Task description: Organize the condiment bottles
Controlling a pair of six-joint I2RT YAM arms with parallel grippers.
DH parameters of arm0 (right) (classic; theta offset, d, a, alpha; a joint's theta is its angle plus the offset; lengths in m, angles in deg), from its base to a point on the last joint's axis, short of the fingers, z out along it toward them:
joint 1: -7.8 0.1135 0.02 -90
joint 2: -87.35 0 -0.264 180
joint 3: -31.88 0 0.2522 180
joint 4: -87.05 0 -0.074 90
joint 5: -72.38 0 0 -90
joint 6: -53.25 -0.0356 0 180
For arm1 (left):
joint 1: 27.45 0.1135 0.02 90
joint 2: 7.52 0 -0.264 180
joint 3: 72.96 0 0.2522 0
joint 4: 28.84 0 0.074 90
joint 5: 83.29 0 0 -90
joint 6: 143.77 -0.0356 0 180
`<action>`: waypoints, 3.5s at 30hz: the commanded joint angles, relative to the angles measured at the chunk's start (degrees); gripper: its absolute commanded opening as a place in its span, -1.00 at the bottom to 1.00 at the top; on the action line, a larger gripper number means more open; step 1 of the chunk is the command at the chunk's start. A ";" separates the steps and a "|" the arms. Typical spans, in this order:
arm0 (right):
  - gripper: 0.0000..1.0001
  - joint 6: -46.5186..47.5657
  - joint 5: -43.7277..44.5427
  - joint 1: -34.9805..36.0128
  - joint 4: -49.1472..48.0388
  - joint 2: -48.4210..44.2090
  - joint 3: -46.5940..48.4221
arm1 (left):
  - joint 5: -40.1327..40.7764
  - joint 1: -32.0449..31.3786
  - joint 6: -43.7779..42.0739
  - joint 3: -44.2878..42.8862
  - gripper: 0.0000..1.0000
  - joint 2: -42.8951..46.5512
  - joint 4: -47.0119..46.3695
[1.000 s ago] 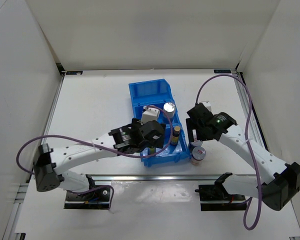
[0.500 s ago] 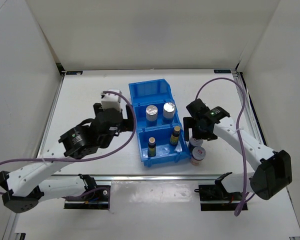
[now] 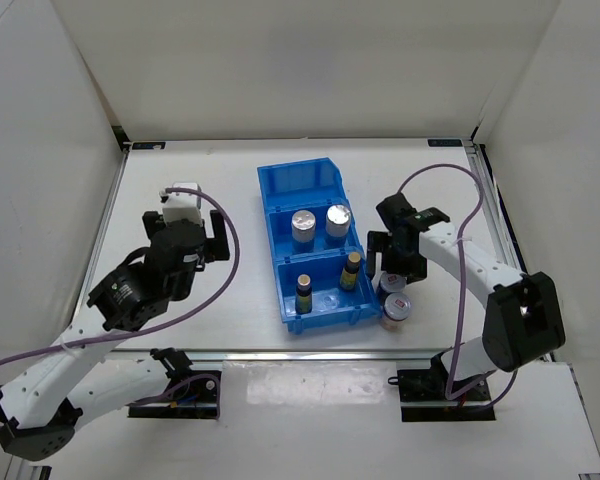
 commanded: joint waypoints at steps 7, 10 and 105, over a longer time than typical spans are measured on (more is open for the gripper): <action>0.55 -2.53 -2.12 -2.20 -1.97 3.19 -2.55 | -0.33 5.78 -2.06 6.16 1.00 1.34 0.53; 0.16 -3.06 1.56 -2.20 0.13 1.88 -2.55 | -0.33 6.40 -2.06 7.65 1.00 2.04 0.53; 0.99 1.43 -12.84 -12.48 1.37 -11.73 -1.83 | -2.96 4.11 -3.38 16.80 1.00 10.04 -8.17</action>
